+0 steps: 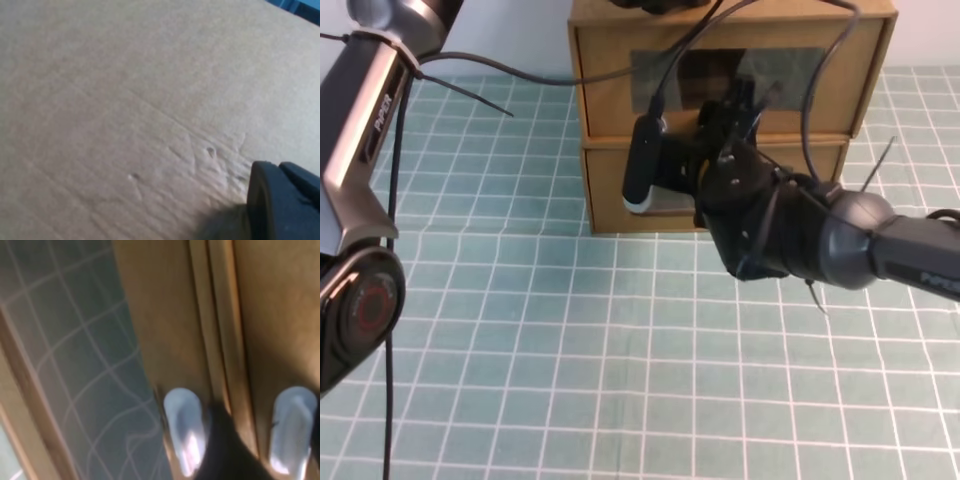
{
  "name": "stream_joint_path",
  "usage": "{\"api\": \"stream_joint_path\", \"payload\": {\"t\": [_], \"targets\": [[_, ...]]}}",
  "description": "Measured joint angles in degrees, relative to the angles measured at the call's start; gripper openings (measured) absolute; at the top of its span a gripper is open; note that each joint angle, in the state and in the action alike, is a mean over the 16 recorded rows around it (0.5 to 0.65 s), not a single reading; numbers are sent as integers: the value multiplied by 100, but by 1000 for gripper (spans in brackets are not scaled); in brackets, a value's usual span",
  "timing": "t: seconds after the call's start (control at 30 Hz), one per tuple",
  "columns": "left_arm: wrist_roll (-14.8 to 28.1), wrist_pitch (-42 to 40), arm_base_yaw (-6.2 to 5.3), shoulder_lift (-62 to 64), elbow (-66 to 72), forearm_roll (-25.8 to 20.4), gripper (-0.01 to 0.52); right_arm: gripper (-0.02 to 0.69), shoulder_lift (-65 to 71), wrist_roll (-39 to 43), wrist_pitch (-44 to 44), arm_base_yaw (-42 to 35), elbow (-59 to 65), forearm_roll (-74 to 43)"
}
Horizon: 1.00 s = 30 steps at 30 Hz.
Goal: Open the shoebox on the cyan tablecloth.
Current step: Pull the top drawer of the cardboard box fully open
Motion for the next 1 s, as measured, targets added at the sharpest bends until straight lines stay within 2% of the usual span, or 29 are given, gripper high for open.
{"api": "stream_joint_path", "payload": {"t": [0.47,1.0], "targets": [[-41,50,7,45,-30,78,-5,292,159,-122,79,-22,-253,288],[-374,105,-28,55,-71,267,-5,8,-647,627,342,449,1179,414]]}}
